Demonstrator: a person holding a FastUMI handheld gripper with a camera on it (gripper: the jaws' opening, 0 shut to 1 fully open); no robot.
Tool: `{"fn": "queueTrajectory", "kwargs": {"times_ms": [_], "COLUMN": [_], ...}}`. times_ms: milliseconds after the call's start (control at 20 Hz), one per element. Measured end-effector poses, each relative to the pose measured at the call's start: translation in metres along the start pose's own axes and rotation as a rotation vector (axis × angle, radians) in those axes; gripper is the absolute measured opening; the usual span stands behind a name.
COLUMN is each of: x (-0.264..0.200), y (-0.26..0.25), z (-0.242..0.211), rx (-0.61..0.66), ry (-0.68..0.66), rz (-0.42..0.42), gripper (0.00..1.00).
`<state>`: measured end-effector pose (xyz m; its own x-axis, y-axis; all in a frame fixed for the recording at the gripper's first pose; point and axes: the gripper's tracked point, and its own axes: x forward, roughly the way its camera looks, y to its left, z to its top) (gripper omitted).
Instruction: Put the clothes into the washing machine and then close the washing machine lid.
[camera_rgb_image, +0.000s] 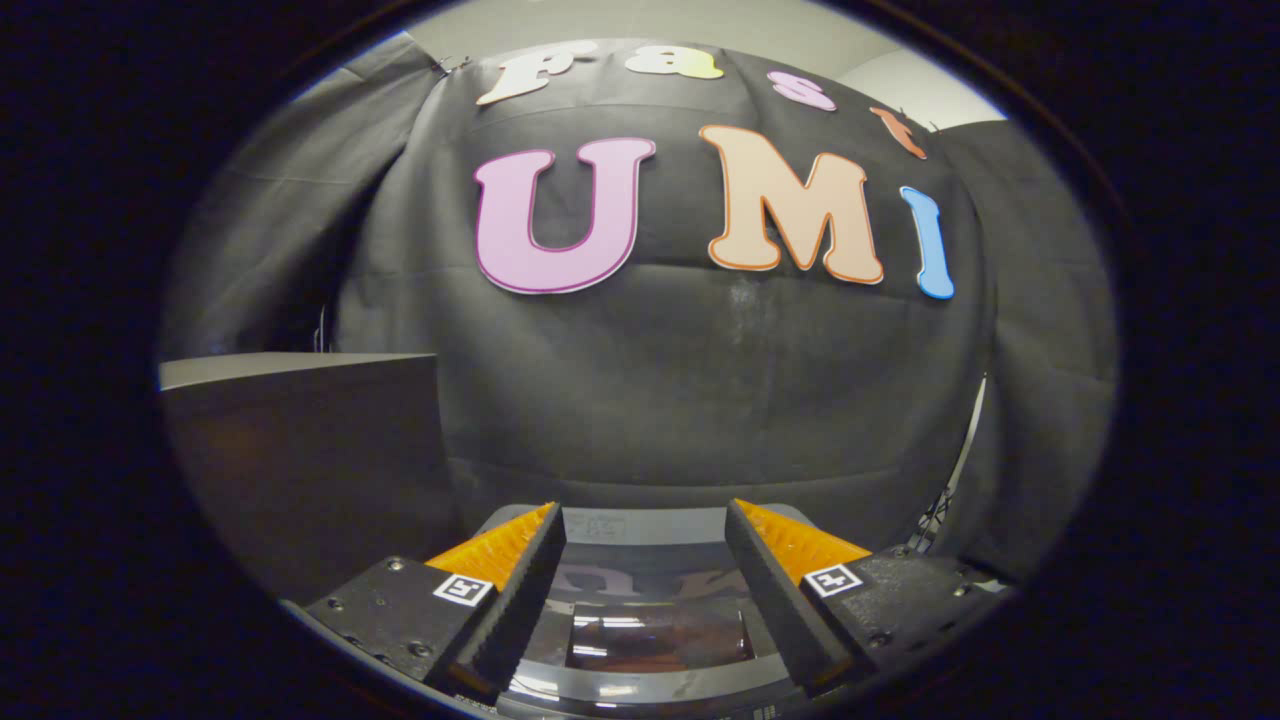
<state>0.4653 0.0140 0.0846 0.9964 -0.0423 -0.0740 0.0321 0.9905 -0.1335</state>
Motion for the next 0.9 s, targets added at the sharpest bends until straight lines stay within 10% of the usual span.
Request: {"fn": "queueTrajectory", "kwargs": {"times_ms": [900], "x": [-0.078], "y": [-0.013], "z": [-0.024], "rx": [-0.068], "ry": [0.074], "rz": [-0.014], "gripper": [0.97]}}
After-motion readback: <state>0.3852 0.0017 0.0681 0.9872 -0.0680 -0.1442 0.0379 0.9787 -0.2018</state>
